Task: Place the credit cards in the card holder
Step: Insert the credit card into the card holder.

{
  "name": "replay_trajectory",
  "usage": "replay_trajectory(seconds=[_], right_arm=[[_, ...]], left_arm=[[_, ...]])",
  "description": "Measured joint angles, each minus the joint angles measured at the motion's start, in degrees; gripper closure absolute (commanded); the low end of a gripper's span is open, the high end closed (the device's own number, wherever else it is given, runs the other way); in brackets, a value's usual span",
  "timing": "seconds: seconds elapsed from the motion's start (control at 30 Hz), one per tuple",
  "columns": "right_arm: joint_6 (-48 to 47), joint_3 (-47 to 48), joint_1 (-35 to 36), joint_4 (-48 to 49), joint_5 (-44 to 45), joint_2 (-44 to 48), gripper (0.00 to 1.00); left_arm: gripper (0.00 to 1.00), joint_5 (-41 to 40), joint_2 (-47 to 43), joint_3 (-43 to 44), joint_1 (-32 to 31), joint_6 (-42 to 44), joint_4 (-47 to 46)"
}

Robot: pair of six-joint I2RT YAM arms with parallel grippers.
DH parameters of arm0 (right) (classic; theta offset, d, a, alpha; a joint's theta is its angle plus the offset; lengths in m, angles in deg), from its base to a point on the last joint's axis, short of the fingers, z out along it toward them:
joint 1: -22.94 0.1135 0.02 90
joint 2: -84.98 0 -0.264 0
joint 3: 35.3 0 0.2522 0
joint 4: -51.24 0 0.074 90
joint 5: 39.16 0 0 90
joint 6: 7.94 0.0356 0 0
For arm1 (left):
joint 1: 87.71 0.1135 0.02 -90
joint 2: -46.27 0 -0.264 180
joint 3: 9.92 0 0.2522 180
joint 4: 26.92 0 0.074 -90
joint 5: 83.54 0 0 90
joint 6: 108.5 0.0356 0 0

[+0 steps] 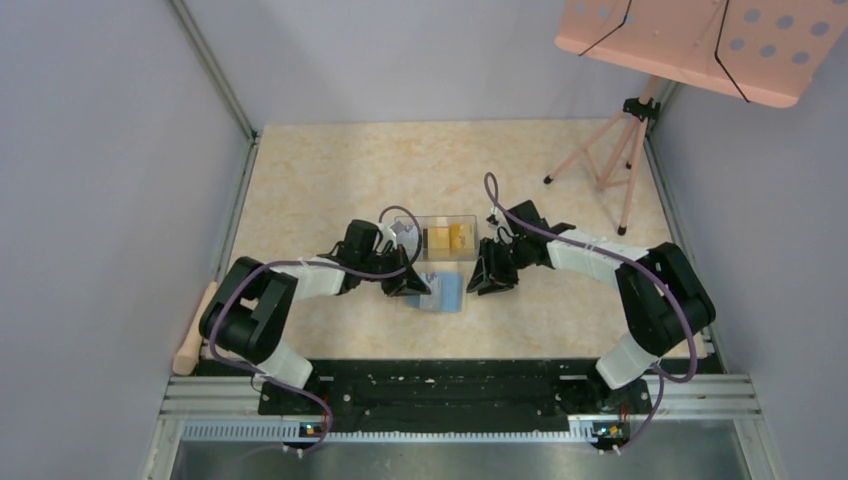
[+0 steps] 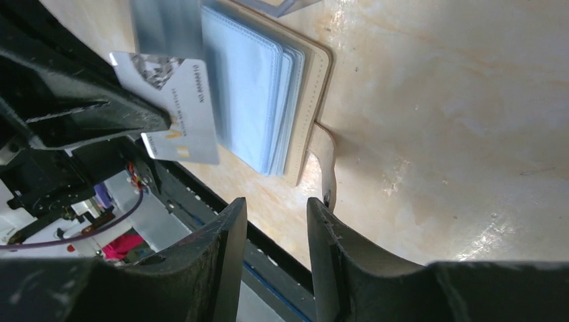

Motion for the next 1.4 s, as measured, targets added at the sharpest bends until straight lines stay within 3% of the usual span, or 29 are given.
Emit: replay_trajectory(seconds=[0.23,0.93,1.4], right_arm=[[-1.97,-0.26,0.0,0.96,-0.02,-1.16,0.65],[-2.4,-0.26,0.0,2.36,-0.2,-4.63,0.72],[-2.45,-0.26,0.0,2.78,-0.66,-5.79,0.73]], left_arm=[[1.0,-0.46,6.01,0.31,-0.31,1.09,-0.66],[1.0,-2.91,3.28,5.09,0.87,7.04,6.47],[1.0,-1.38,7.39,8.66,1.42,9.03,9.46]])
